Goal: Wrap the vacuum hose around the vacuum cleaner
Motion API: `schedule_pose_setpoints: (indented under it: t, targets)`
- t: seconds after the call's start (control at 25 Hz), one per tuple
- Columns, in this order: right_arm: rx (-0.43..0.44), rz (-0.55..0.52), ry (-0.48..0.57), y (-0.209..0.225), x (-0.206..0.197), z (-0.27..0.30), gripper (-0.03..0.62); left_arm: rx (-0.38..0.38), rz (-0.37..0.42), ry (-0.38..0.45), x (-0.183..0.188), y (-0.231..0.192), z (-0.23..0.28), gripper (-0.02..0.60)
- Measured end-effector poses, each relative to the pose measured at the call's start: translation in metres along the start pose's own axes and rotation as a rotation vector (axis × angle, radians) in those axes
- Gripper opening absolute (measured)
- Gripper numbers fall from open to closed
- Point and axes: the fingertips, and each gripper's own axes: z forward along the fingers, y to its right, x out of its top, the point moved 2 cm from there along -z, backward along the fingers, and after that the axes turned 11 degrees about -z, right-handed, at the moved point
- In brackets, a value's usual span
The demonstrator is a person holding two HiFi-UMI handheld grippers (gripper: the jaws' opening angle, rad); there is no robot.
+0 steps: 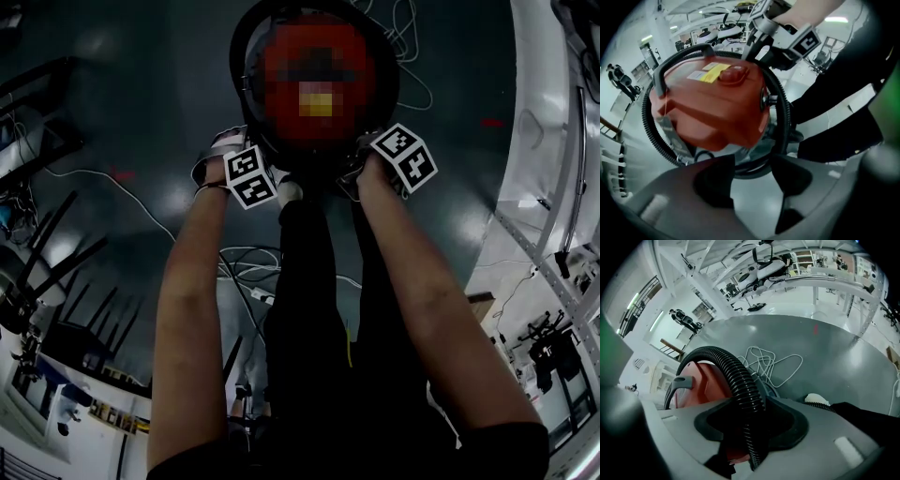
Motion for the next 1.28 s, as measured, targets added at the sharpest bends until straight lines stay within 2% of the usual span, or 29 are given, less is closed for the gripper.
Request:
schedule_pose_setpoints:
  t: [0.08,0.16,0.28,0.36,0.68,0.76,0.88,1.12,1.28]
  targets:
    - [0.010,-0.025,-0.001,-0.001,0.000,0.000,0.193,-0.023,-0.013,0.024,0.017,0.012,0.001,0.236]
    - [0.025,-0.049,-0.004,-0.001,0.001,0.000,0.193,-0.010,-0.076,0.034,0.025,0.014,0.000,0.239]
    - [0.042,-0.062,-0.015,-0.001,-0.001,0.000,0.195,0.034,-0.160,0.090,0.025,0.008,-0.009,0.160]
    - [0.051,-0.070,-0.024,-0.001,-0.001,0.000,0.209,0.039,-0.181,0.108,0.025,0.009,-0.013,0.164]
    - [0.087,-0.149,-0.117,-0.003,-0.004,-0.004,0.214,0.050,-0.226,0.123,0.035,0.005,-0.028,0.150]
    - [0.092,-0.153,-0.143,-0.002,-0.007,-0.006,0.253,0.059,-0.224,0.121,0.037,0.005,-0.032,0.149]
    - [0.109,-0.148,-0.173,0.001,-0.012,-0.008,0.280,0.071,-0.226,0.124,0.041,0.004,-0.037,0.149]
    - [0.127,-0.266,-0.181,-0.001,-0.012,-0.021,0.281,0.104,-0.220,0.151,0.051,0.000,-0.052,0.146]
    - [0.140,-0.319,-0.166,-0.007,-0.013,-0.034,0.273,0.118,-0.247,0.187,0.065,-0.002,-0.066,0.130]
